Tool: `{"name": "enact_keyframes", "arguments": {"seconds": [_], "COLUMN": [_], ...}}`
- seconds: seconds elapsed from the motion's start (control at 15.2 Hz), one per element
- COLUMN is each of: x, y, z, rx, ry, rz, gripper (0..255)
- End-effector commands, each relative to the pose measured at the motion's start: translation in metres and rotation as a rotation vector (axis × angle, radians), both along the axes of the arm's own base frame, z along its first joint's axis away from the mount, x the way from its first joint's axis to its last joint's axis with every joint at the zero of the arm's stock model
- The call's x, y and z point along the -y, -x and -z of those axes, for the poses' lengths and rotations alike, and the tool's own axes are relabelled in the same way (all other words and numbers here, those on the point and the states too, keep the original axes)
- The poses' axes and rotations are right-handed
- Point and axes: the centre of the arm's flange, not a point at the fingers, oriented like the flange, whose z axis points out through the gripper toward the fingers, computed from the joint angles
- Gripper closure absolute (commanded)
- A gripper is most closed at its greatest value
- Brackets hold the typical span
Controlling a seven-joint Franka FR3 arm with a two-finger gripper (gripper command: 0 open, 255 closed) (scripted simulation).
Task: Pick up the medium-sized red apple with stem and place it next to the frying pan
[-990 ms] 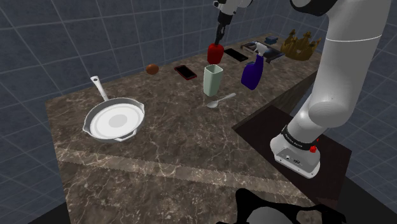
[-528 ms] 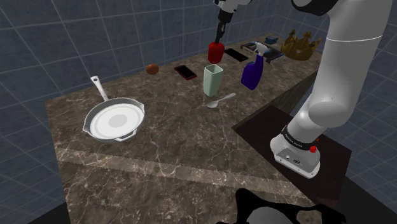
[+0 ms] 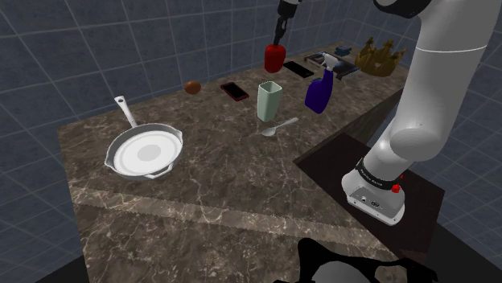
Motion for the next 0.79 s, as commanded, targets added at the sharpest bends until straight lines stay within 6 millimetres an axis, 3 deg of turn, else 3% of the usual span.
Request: {"name": "enact_keyframes", "arguments": {"seconds": [0.0, 0.73], "x": [-0.001, -0.001], "y": [0.000, 0.000], "z": [-0.010, -0.068], "rx": [0.000, 0.000], "ry": [0.000, 0.000], "rz": [0.000, 0.000], "gripper": [255, 255]}}
